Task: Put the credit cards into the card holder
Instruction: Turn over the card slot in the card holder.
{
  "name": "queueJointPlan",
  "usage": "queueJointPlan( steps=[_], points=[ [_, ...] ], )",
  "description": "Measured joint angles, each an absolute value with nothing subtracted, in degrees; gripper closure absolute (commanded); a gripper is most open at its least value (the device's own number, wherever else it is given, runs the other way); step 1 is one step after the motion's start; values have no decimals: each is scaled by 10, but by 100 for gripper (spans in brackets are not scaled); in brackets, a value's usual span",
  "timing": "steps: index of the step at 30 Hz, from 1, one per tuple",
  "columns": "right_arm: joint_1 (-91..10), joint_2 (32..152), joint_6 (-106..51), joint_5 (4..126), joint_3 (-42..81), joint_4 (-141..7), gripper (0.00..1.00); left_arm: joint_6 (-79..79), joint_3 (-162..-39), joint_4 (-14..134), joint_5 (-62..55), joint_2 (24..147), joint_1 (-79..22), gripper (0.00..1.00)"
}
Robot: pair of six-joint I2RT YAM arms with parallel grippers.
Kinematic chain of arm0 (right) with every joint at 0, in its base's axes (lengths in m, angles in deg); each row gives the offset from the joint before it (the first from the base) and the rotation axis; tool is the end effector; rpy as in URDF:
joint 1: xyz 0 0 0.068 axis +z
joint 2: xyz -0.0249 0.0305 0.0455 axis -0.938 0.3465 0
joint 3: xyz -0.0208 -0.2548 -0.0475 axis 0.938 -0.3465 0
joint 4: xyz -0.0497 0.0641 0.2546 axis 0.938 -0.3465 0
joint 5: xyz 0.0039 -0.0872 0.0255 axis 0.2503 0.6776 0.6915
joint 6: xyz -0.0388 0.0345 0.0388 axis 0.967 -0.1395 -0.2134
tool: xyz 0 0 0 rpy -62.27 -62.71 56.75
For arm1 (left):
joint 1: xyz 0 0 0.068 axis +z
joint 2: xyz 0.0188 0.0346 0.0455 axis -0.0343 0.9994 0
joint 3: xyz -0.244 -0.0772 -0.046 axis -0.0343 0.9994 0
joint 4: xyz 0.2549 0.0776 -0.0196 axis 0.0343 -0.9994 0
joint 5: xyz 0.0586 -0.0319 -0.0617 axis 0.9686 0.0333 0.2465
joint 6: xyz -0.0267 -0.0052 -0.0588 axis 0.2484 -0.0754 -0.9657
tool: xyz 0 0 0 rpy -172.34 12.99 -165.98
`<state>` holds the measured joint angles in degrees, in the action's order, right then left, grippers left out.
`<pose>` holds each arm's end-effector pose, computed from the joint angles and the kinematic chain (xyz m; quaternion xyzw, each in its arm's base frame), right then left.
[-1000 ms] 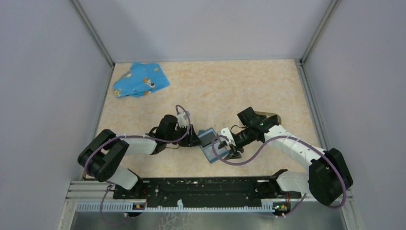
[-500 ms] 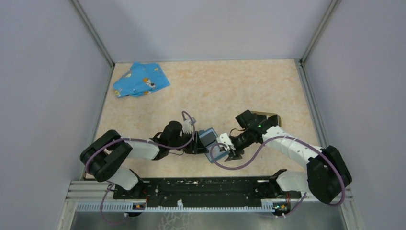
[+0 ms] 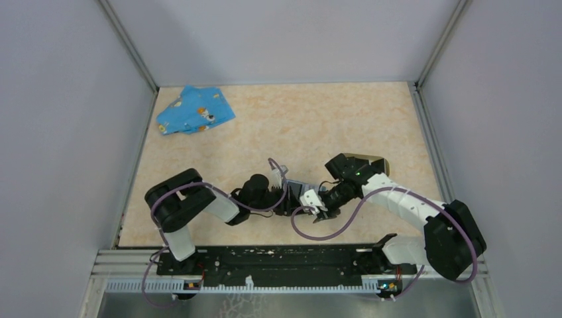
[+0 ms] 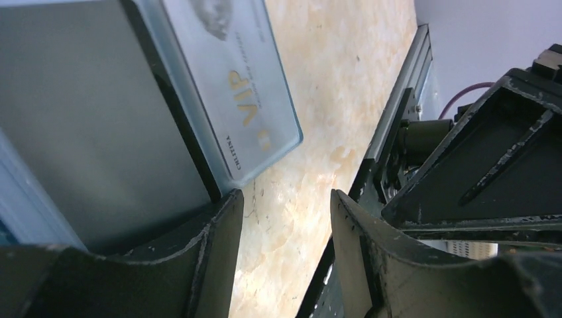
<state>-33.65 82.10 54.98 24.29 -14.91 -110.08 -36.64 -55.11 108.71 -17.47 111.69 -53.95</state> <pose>0.1533 0.1587 0.1741 -0.7789 0.4587 0.3386 0.2611 0.1724 -0.2516 0.0855 0.1312 0.8173 -0.5163 0.2197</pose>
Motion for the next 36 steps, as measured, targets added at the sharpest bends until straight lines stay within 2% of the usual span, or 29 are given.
queueJointPlan(
  steps=[4, 8, 14, 17, 20, 26, 33, 36],
  points=[
    [-359, 820, 562, 242, -147, -1113, 70, -363, -553, 1122, -159, 1120, -541, 42],
    [-384, 815, 574, 242, -147, -1122, 71, -325, -515, 1114, -133, 1031, -541, 41],
    [-384, 815, 575, 245, -147, -1118, 76, -247, -475, 1004, -52, 832, -541, 27],
    [-384, 824, 562, 252, -147, -1102, 76, -231, -473, 957, -15, 799, -540, 22],
    [-384, 839, 545, 262, -148, -1085, 77, -229, -473, 916, 4, 804, -536, 20],
    [-382, 867, 516, 295, -150, -1052, 77, -240, -504, 872, 3, 876, -503, 25],
    [-379, 886, 503, 313, -150, -1044, 78, -255, -528, 875, -16, 916, -491, 41],
    [-378, 887, 500, 316, -150, -1042, 78, -261, -531, 883, -30, 930, -491, 42]
  ],
)
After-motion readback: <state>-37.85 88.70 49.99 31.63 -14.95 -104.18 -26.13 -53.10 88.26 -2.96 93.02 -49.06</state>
